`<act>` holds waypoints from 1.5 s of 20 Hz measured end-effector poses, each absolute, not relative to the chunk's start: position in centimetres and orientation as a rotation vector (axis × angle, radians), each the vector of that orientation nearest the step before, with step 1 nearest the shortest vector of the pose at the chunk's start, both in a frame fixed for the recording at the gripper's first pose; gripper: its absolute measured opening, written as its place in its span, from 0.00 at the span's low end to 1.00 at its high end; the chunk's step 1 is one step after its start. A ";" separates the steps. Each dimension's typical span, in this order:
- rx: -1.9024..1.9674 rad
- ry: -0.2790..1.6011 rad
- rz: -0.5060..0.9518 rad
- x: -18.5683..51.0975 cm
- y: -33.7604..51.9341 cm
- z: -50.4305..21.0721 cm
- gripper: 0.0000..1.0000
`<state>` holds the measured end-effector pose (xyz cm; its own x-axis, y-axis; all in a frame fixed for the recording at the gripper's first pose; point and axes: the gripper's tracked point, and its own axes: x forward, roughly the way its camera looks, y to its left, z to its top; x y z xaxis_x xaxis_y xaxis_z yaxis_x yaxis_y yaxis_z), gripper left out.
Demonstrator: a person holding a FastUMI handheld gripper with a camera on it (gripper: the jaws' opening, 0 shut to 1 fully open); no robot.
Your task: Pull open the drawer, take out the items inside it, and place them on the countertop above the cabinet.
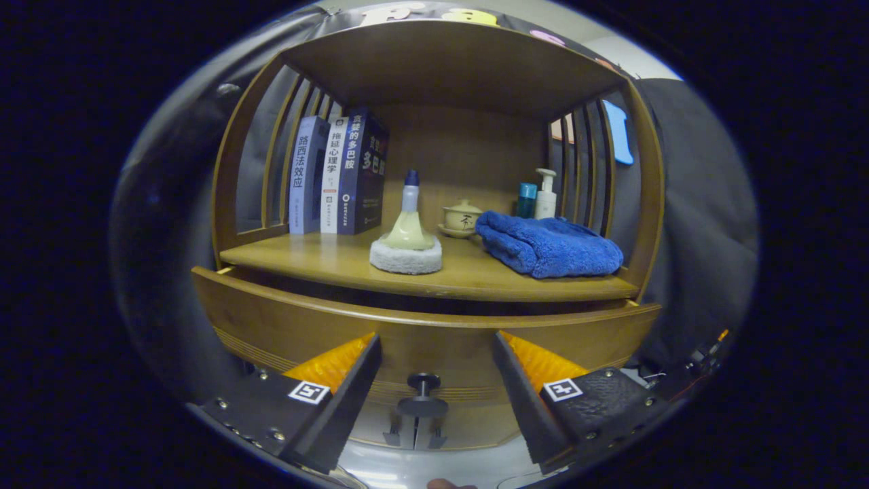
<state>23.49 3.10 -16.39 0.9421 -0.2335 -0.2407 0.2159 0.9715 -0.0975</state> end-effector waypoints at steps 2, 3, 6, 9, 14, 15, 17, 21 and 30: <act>-0.072 0.253 -0.233 23.9 3.1 -16.4 0.99; -0.074 0.250 -0.233 23.9 3.1 -16.4 0.99; -0.079 0.245 -0.231 24.1 3.0 -16.4 0.99; -0.079 0.242 -0.230 24.3 2.9 -16.4 0.99; -0.084 0.232 -0.228 24.8 2.8 -16.4 0.99; -0.084 0.231 -0.227 24.9 2.8 -16.4 0.99; -0.085 0.230 -0.227 25.2 2.7 -16.5 0.99; -0.086 0.230 -0.227 25.9 2.6 -16.5 0.99; -0.095 0.215 -0.229 26.5 2.5 -17.0 0.99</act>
